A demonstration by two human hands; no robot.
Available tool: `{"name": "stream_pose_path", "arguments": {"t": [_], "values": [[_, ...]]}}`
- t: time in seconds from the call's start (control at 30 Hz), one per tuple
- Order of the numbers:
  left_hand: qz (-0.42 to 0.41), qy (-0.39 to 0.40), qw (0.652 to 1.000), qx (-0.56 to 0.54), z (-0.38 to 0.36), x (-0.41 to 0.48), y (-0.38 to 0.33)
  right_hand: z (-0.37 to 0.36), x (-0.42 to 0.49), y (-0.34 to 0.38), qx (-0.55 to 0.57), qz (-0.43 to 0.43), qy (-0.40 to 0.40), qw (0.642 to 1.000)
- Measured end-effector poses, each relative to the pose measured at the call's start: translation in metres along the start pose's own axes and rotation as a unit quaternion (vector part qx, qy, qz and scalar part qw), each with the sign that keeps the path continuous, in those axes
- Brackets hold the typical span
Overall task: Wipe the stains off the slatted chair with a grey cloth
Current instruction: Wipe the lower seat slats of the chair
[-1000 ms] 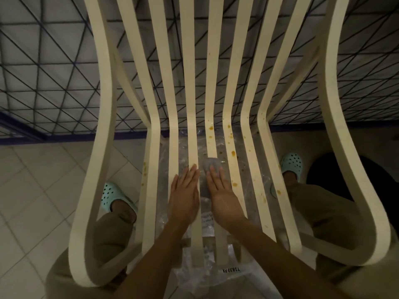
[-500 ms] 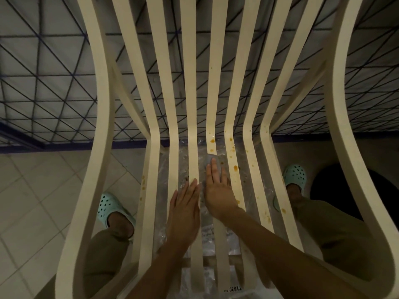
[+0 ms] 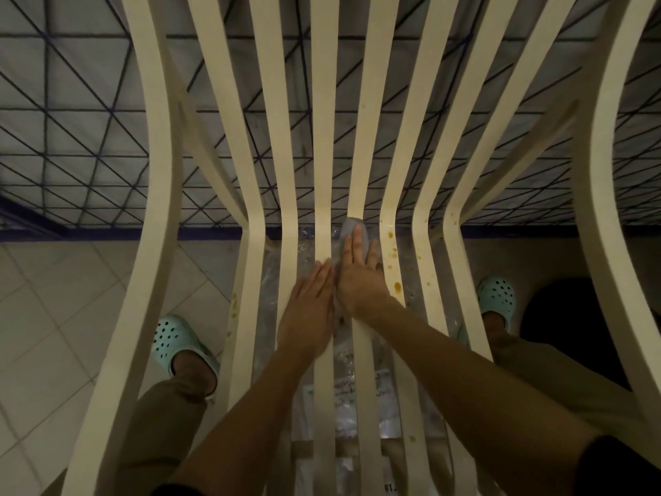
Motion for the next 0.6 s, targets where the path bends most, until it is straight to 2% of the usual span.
{"name": "stream_pose_path", "arguments": {"t": [0.2,0.3,0.47,0.6], "values": [[0.001,0.034,0.999,0.003,-0.018,-0.016,-0.005,-0.026,-0.039,-0.009,-0.009,-0.013,0.026,1.000],[0.011,0.035,0.999,0.009,-0.019,-0.012,-0.001,-0.036,-0.054,-0.009,-0.030,-0.012,0.009,0.999],[0.026,0.015,0.999,-0.017,-0.001,-0.008,-0.004,-0.011,-0.010,0.000,-0.022,0.011,0.011,1.000],[0.022,0.008,1.000,-0.016,0.015,0.002,-0.006,0.003,0.017,0.006,-0.022,0.011,-0.025,0.999]]}}
Point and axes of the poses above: each hand's wrist, its own x-axis towards the middle knuckle, its own z-axis out of the back of the hand, y = z × x, the point moved 3 cm from there along x, towards the middle knuckle, and after that the axes turned 4 degrees about -z, right-handed, at the moved point
